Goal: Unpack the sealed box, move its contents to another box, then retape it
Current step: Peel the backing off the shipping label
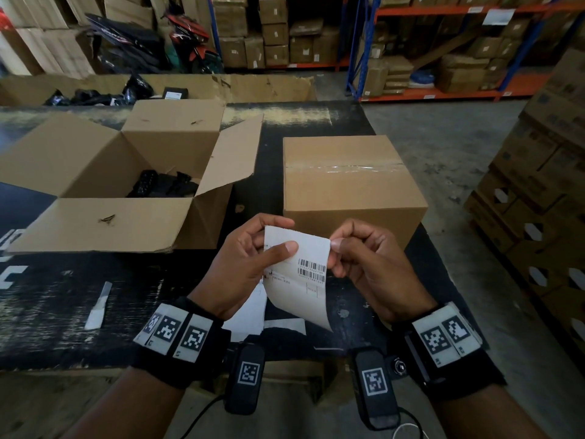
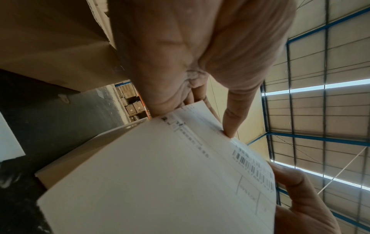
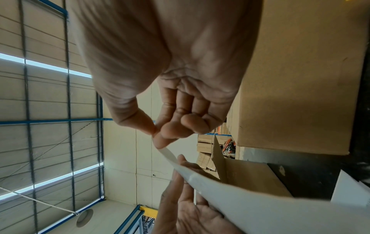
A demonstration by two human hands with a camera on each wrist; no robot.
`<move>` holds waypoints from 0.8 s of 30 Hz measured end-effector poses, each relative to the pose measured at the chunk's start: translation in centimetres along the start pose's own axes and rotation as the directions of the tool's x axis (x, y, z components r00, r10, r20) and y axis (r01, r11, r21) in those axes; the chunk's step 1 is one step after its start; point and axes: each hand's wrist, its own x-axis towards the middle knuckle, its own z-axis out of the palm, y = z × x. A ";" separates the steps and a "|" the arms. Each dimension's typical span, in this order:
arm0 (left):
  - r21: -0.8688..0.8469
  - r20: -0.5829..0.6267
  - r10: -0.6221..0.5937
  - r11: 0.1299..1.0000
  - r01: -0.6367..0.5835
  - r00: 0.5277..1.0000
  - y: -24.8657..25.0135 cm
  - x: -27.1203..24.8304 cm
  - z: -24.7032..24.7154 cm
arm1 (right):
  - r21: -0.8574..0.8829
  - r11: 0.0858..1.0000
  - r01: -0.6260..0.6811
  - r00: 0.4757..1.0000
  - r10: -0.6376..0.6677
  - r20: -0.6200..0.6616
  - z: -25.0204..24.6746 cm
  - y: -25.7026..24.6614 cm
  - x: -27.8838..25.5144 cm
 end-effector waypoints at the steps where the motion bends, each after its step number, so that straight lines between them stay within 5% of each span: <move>1: 0.005 0.001 -0.002 1.000 0.002 1.000 0.0 0.0 0.0 | -0.002 1.000 0.000 1.000 0.000 0.002 0.0 0.0 0.0; 24: -0.001 -0.010 -0.007 1.000 0.007 1.000 -0.5 0.9 -0.1 | 0.109 0.994 -0.027 0.999 0.023 0.039 0.1 0.1 0.6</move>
